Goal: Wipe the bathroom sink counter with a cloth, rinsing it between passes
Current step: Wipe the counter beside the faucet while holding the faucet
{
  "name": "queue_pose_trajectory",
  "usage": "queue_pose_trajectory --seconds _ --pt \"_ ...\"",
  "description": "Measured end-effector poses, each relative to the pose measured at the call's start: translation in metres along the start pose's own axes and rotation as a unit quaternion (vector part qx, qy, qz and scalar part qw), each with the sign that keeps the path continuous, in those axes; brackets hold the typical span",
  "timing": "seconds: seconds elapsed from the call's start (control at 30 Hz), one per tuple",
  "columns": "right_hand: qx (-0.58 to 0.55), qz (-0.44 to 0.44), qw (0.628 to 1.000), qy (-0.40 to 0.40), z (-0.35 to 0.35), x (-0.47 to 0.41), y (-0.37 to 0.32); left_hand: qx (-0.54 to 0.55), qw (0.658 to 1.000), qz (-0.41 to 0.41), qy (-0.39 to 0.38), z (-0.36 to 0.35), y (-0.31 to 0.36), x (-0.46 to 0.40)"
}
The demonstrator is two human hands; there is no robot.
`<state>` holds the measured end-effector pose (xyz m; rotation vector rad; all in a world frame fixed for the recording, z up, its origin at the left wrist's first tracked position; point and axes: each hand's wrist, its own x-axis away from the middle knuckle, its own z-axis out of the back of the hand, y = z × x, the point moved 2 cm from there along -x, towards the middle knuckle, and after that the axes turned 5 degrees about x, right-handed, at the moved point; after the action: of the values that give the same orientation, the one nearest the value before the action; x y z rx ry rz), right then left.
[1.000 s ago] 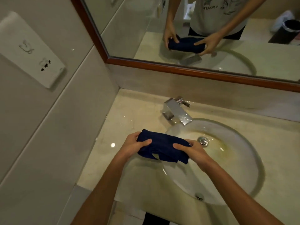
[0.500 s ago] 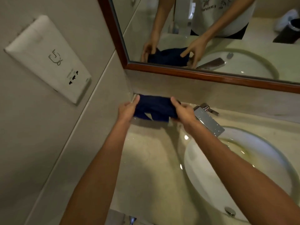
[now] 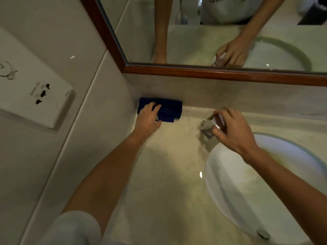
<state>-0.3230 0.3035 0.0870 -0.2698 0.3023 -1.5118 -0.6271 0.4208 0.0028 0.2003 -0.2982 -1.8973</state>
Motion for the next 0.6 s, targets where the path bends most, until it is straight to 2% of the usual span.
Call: queue_pose_trajectory --seconds 0.1,0.27,0.43,0.6 --pt "0.014 0.005 1.0 -0.021 -0.004 -0.001 0.001 -0.084 0.995 -0.053 -0.003 -0.004 -0.01 -0.015" --pt "0.02 -0.004 1.0 0.013 -0.009 0.0 0.004 -0.21 0.97 -0.123 0.012 -0.007 -0.016 -0.027" --pt "0.007 -0.014 1.0 0.01 -0.008 0.0 0.003 -0.203 0.975 -0.076 -0.046 0.0 -0.012 -0.036" --pt "0.007 -0.02 1.0 0.007 -0.004 0.0 0.0 -0.164 0.982 -0.073 -0.064 0.009 -0.013 0.009"
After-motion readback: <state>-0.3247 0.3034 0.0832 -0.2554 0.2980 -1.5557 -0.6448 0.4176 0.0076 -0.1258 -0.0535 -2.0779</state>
